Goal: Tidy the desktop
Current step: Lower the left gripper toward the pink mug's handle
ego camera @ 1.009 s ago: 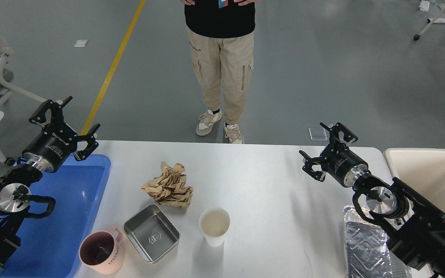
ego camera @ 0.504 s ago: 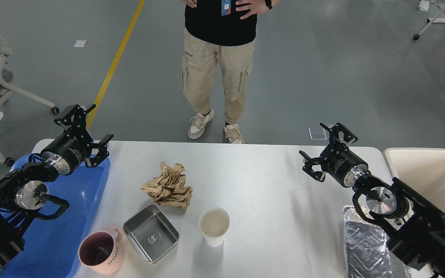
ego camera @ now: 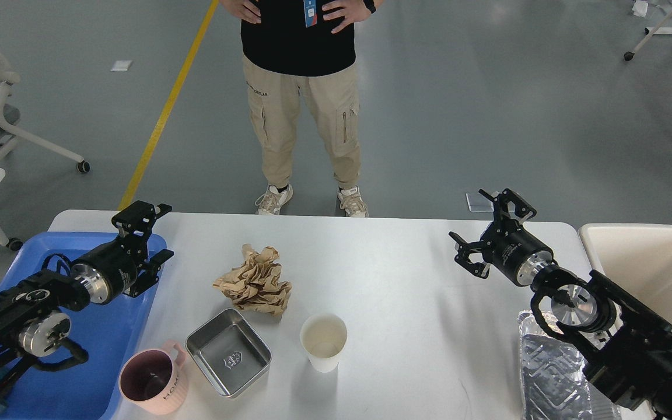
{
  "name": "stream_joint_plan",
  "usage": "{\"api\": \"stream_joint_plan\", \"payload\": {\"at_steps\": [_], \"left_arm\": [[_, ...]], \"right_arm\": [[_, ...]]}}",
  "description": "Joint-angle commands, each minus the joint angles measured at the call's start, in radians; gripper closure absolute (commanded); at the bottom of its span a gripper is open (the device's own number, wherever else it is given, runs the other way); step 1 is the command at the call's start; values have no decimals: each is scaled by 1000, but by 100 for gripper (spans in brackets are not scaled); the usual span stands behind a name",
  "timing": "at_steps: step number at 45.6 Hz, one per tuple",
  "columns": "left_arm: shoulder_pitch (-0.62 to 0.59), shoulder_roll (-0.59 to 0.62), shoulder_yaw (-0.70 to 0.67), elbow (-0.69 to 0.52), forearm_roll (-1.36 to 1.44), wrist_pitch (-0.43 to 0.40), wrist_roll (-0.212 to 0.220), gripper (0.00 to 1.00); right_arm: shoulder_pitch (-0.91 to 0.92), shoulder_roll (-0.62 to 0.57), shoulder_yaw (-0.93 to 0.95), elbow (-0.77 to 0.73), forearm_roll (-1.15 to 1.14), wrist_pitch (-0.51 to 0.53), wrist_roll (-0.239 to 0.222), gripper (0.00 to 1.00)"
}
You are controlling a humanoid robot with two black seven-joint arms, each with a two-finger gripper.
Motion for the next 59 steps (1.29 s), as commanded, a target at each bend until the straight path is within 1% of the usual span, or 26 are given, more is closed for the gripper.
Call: {"api": "stream_joint_plan", "payload": {"at_steps": [1,13,16,19,29,32,38,46,49,53,59], "left_arm": [[39,123,57,-68,17,-4,0,2],[90,452,122,-281,18,-27,1,2],[100,535,162,-331,21,-28,1,2],[102,592,197,-370,38,-28,1,2],[114,706,269,-419,167,-28,-5,2],[116,729,277,-428,189,-30,-7,2],[114,789,286,-483,227,-30,-7,2],[109,801,281,-487,242,-31,-17,2],[109,790,283,-485,245,-30,-39,2],[111,787,284,-485,279,-30,-97,2],[111,790,284,-485,426,-30,-163,2]], "right_arm": [[2,-1,-2,1,0,1,0,0],[0,-4,-20,0,-6,1,0,0],[0,-1,-22,0,-7,1,0,0],[-1,0,-23,0,-7,1,0,0],[-4,3,-25,3,-9,1,0,0],[-3,5,-34,3,-15,1,0,0],[-6,6,-45,1,-20,1,0,0],[-12,6,-45,3,-20,1,0,0],[-15,6,-46,7,-20,1,0,0],[-20,5,-46,9,-20,1,0,0],[-24,5,-46,9,-20,1,2,0]]}}
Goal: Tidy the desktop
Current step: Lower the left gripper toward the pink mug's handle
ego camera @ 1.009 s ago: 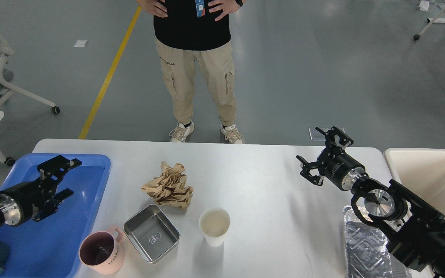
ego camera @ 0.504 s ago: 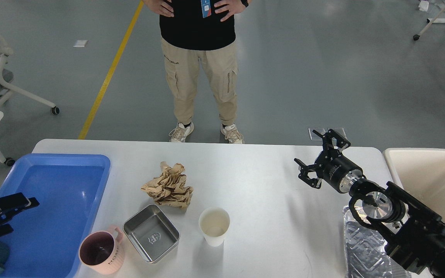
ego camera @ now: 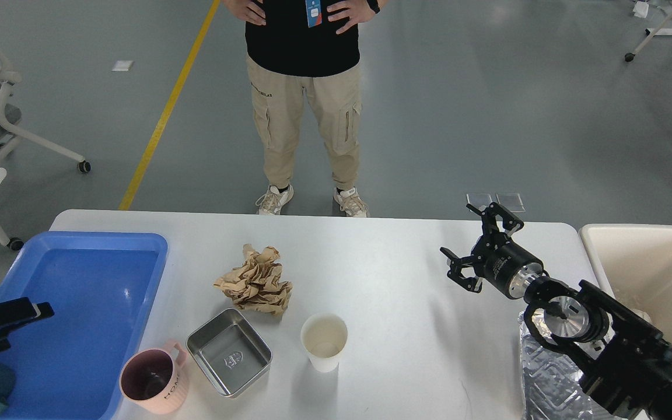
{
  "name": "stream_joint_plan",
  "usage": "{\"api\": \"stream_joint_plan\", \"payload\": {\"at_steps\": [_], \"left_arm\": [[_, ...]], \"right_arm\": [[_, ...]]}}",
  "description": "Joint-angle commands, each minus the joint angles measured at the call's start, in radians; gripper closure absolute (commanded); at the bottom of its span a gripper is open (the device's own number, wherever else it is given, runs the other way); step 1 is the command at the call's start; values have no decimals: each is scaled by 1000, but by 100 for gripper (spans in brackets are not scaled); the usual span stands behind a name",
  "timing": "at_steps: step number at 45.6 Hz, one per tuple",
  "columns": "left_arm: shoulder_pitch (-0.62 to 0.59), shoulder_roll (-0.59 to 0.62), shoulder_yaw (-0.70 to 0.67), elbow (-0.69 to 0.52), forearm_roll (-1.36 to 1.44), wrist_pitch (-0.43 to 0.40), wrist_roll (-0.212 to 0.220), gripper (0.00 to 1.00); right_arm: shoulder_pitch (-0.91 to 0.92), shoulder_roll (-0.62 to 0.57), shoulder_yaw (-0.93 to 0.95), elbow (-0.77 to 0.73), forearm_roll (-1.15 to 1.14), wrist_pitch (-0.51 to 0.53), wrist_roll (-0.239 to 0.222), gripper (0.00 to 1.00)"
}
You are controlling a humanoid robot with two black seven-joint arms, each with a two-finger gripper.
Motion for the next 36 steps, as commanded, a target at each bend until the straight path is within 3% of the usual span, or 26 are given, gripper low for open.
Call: {"api": "stream_joint_plan", "payload": {"at_steps": [1,6,22,36], "left_arm": [[0,2,2,0,146,1,-64,2],[0,2,2,5,248,2,-95,3],[-49,2,-7,36,559,-1,-98,3],[-100,-107,-4,92,834,-97,-133,4]], "right_arm": [[-3,-1,0,1,0,-2,1,0],[-4,0,2,1,0,-2,1,0],[-3,10,0,1,0,-2,1,0],[-3,11,2,2,0,-3,3,0]]}}
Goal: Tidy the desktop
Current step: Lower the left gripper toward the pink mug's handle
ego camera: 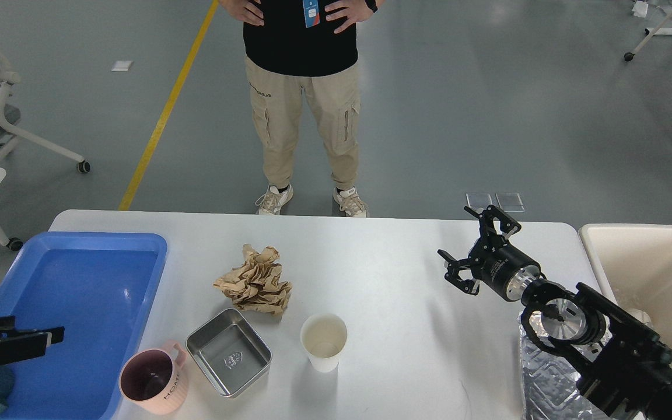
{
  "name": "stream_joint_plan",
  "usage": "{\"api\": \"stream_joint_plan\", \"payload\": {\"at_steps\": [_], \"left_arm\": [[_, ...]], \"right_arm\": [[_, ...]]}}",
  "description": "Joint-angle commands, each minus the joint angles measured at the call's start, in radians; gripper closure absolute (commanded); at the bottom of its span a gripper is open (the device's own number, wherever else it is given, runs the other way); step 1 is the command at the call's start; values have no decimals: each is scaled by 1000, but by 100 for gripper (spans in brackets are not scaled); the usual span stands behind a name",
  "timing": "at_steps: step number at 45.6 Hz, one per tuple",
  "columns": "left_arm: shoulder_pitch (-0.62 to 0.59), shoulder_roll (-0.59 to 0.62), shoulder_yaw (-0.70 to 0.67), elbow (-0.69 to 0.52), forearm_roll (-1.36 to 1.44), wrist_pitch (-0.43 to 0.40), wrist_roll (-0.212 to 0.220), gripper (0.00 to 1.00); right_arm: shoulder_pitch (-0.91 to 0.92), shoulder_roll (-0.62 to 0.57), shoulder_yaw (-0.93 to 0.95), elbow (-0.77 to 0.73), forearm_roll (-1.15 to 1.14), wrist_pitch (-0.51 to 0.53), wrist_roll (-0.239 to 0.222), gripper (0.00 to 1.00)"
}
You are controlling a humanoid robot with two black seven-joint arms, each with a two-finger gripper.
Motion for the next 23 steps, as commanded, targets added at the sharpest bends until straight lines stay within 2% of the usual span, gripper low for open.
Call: {"api": "stream_joint_plan", "payload": {"at_steps": [1,6,23], "left_arm": [[-14,-45,3,26,81,-46,-24,4],[-36,-84,4,42,119,-86,-45,7],[-149,-277,11,154,190,-201,-52,12]], "right_arm": [[0,1,1,0,0,-1,0,0],[2,0,1,0,0,-1,0,0],[2,0,-1,0,-11,-1,0,0]]}}
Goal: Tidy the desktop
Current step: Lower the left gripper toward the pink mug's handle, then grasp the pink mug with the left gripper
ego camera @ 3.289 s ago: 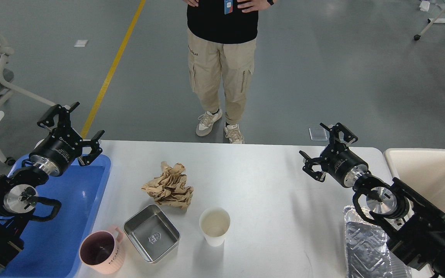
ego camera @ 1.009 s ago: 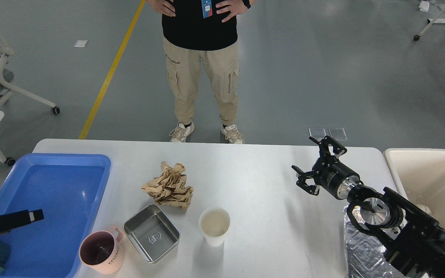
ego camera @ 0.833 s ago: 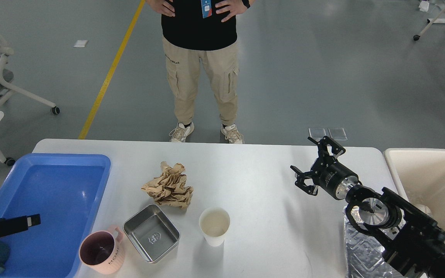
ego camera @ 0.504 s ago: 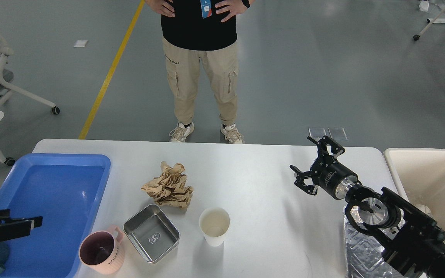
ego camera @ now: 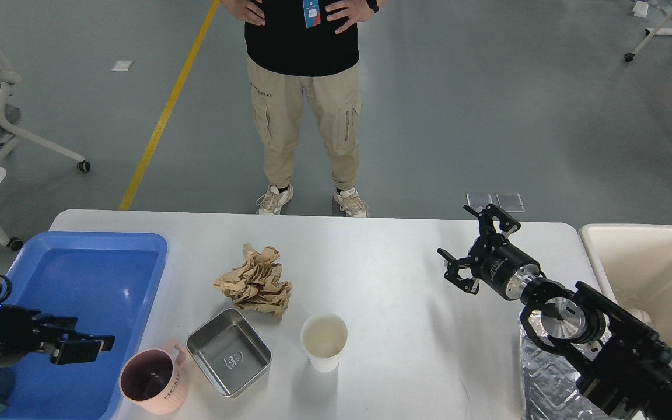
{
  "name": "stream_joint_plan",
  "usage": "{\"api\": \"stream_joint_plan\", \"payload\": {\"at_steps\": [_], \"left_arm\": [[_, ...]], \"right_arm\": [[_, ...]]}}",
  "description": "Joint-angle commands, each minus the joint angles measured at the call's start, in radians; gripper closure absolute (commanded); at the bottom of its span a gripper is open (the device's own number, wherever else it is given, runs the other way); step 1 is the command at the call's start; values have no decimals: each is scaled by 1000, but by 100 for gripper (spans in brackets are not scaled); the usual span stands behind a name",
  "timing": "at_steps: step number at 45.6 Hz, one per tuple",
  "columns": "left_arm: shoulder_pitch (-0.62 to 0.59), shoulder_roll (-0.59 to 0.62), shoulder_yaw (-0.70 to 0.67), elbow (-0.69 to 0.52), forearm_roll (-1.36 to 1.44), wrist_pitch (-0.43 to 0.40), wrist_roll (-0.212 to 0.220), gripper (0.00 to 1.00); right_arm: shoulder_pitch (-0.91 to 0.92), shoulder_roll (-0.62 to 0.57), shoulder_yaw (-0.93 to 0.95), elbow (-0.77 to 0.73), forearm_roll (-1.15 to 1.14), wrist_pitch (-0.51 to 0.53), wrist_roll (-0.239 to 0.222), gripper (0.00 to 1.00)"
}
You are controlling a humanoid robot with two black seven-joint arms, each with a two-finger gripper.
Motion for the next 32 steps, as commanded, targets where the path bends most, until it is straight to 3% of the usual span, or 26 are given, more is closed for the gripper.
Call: {"api": "stream_joint_plan", "payload": {"at_steps": [1,10,26,32], "left_arm": [[-32,-80,5,44,35,-35,-4,12],[-67,-175,63,100,71,-49,-5,15],[-107,-181,152,100,107,-50,-33,15],[-112,-181,160,102,113,-50,-40,29]], "right_arm": [[-2,0,0,0,-3,0,0,0],[-5,-2,1,4,-8,-3,0,0],[1,-3,5,4,-8,-8,0,0],[1,-6,5,8,-8,-8,0,0]]}}
